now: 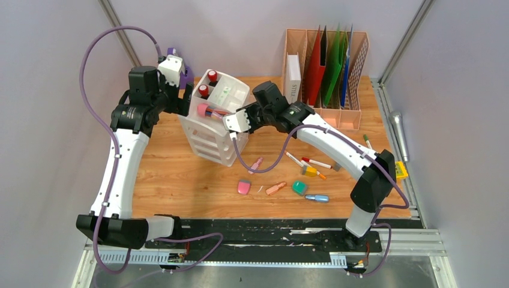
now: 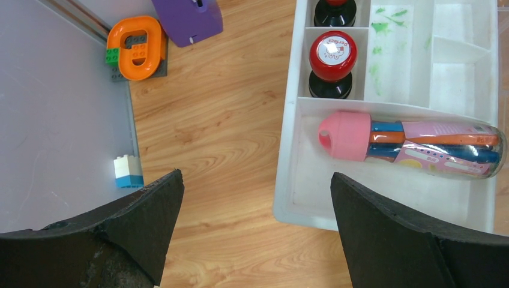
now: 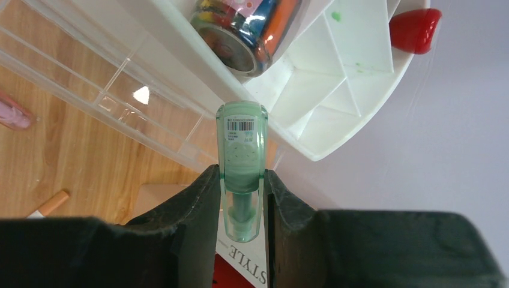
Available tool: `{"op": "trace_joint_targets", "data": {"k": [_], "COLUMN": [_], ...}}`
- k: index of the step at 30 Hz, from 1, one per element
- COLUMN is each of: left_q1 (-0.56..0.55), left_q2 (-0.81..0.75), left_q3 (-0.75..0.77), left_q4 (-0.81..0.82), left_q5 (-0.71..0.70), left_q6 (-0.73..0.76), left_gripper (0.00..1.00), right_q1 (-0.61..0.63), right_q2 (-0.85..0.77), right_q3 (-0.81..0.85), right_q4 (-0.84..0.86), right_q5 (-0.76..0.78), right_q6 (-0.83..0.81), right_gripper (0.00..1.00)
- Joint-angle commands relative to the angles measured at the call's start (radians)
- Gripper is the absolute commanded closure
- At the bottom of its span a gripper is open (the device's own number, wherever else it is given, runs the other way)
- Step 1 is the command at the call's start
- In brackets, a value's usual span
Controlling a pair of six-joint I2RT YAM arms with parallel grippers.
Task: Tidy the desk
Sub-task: Place the stationery in the drawer.
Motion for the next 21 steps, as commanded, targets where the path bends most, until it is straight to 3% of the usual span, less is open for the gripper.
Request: {"op": "trace_joint_targets", "data": {"k": [1, 17, 21], "left_q1": [0.004, 0.004, 0.005], "left_q2": [-0.010, -0.007, -0.009], "left_q3": [0.045, 0.046, 0.042], "left_q4": [0.026, 0.026, 0.027], "left_q5": [-0.007, -0.008, -0.009], "left_q6": [0.007, 0.000, 0.000], "left_gripper": [0.00, 0.00, 0.00], "right_q1": [0.020, 0.068, 0.067], "right_q2": [0.016, 0.042, 0.032], "right_q3": [0.046, -0.001, 0.011], "right_q4": [0.012, 0.005, 0.007], "right_q5": [0.025, 0.136, 0.130], "right_q6": [-0.132, -0.260, -0.230], "right_gripper": [0.81, 0.74, 0.80]}}
